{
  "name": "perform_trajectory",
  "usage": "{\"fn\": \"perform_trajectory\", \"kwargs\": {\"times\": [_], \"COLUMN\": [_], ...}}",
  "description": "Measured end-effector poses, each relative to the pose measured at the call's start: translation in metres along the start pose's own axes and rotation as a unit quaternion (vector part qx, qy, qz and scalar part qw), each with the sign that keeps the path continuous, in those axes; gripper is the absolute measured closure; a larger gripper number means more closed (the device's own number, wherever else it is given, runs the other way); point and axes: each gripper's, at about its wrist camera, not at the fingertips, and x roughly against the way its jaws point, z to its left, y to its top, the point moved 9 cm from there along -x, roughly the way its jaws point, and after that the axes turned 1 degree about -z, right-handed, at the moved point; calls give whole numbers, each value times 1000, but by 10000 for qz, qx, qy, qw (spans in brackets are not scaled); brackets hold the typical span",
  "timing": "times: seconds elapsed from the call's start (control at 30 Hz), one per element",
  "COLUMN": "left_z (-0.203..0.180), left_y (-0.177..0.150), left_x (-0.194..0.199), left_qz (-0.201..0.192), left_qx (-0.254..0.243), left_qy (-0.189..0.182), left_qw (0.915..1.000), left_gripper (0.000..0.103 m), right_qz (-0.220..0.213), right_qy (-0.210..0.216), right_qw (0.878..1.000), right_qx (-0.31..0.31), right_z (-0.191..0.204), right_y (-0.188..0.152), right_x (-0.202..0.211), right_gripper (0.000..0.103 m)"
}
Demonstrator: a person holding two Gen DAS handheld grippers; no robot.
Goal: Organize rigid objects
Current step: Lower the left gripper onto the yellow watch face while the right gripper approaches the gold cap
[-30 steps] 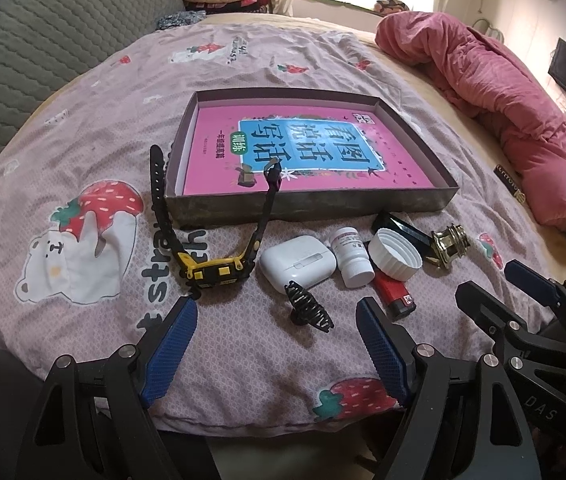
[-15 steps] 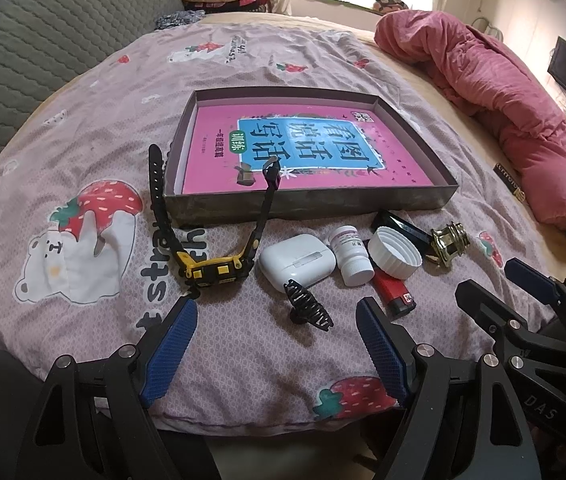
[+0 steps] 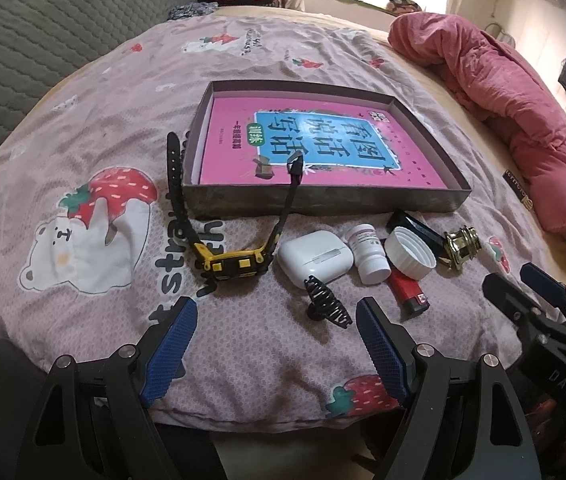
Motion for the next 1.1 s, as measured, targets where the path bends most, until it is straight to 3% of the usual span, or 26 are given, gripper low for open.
{"fn": "perform_trajectory", "kwargs": {"times": [0.77,1.03,1.1], "left_z": [33,39,38], "left_y": [-3,7,11], "left_x": [-16,-22,-25], "left_qz": [250,159,137], "left_qx": [435,272,19], "left_qy": [227,348,432], "left_qw": [9985,9989,9990], "left_gripper": [21,21,21], "right_qz": [124,166,176], "right_qy": [2,74,88], "right_qw": [9988,9977,9974], "right_qx": [-470,-646,-692], "right_z": [-24,-30,-31], "right_y": [-1,-2,-2], "right_x": [-10,-15,-16], "right_gripper": [29,29,29]}}
